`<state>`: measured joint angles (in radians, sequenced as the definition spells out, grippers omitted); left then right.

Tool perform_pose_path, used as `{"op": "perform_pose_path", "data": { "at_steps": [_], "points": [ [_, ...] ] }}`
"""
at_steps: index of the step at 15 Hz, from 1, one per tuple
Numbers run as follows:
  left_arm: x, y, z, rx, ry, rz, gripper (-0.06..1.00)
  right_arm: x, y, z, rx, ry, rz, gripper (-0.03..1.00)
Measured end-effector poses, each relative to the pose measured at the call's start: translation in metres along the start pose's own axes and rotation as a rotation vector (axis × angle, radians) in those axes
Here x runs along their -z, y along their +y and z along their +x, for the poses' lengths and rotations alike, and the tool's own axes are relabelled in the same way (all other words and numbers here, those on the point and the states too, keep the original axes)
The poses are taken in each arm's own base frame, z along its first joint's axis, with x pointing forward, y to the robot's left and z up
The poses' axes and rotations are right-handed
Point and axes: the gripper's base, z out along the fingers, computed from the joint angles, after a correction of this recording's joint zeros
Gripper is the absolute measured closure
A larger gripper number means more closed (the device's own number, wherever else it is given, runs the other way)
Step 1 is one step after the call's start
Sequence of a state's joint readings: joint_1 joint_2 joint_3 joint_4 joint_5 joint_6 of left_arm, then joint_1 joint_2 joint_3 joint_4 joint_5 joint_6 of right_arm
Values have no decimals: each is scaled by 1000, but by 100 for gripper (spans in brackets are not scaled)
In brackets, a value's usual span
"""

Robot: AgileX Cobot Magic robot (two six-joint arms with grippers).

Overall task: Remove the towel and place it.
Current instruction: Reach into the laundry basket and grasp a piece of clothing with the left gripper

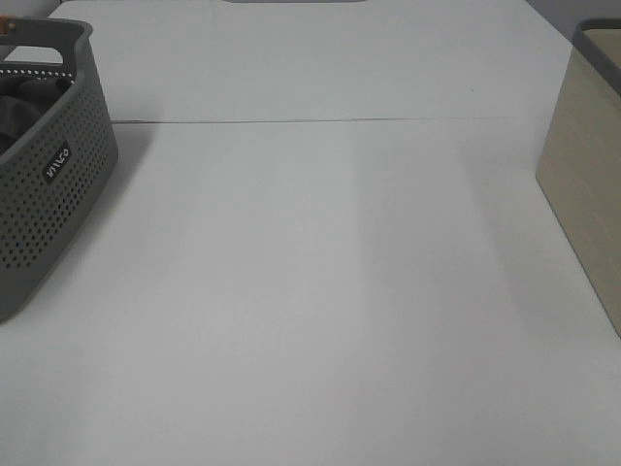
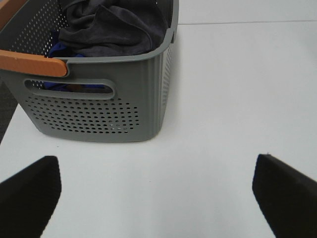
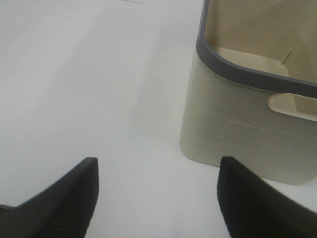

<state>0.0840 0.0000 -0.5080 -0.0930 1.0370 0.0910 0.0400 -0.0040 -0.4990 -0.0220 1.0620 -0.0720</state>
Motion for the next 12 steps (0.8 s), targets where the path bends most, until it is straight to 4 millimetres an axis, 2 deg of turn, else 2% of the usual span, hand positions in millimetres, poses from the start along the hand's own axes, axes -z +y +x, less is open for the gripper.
{"op": "perform_pose_path", "data": {
  "at_steps": [2, 4, 5, 9, 10, 11, 12],
  "points": [
    [0, 1, -8, -152, 77, 4, -5, 0, 0, 0, 0, 0, 0, 30],
    [-3, 3, -46, -321, 254, 50, -5, 0, 0, 0, 0, 0, 0, 30],
    [-5, 3, -54, -349, 270, 57, -5, 0, 0, 0, 0, 0, 0, 30],
    [-48, 13, -120, -640, 408, 120, -5, 0, 0, 0, 0, 0, 0, 30],
    [-57, 15, -127, -676, 433, 122, -5, 0, 0, 0, 0, 0, 0, 30],
    [-73, 21, -143, -744, 474, 116, -5, 0, 0, 0, 0, 0, 0, 30],
    [-106, 32, -170, -827, 551, 82, -5, 0, 0, 0, 0, 0, 0, 30]
  ]
}}
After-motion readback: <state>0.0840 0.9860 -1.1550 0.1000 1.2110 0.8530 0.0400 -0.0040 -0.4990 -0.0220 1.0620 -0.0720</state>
